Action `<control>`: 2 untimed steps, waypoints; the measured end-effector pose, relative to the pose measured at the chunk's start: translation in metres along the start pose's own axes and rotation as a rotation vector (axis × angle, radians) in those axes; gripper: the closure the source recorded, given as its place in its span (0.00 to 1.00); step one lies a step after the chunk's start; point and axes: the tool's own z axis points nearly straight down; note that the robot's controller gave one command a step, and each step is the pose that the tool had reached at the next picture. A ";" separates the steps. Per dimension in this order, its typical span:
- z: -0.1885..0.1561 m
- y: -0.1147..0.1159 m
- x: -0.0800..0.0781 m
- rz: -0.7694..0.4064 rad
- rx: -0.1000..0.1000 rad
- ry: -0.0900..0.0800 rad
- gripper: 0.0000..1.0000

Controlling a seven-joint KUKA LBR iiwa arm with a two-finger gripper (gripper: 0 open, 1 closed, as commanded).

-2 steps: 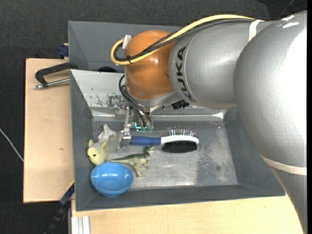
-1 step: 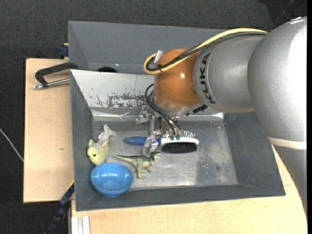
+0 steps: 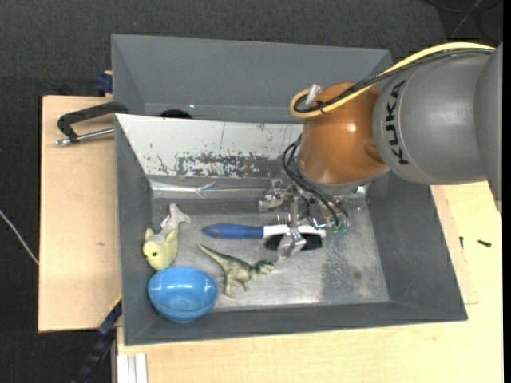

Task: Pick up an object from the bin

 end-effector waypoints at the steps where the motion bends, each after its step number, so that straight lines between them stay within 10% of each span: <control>1: 0.001 -0.036 -0.003 -0.035 -0.001 -0.008 0.00; 2: 0.028 -0.033 -0.008 0.023 -0.004 0.000 0.00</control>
Offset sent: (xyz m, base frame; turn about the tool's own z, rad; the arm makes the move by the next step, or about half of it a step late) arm 0.0098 -0.0326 -0.0019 -0.0387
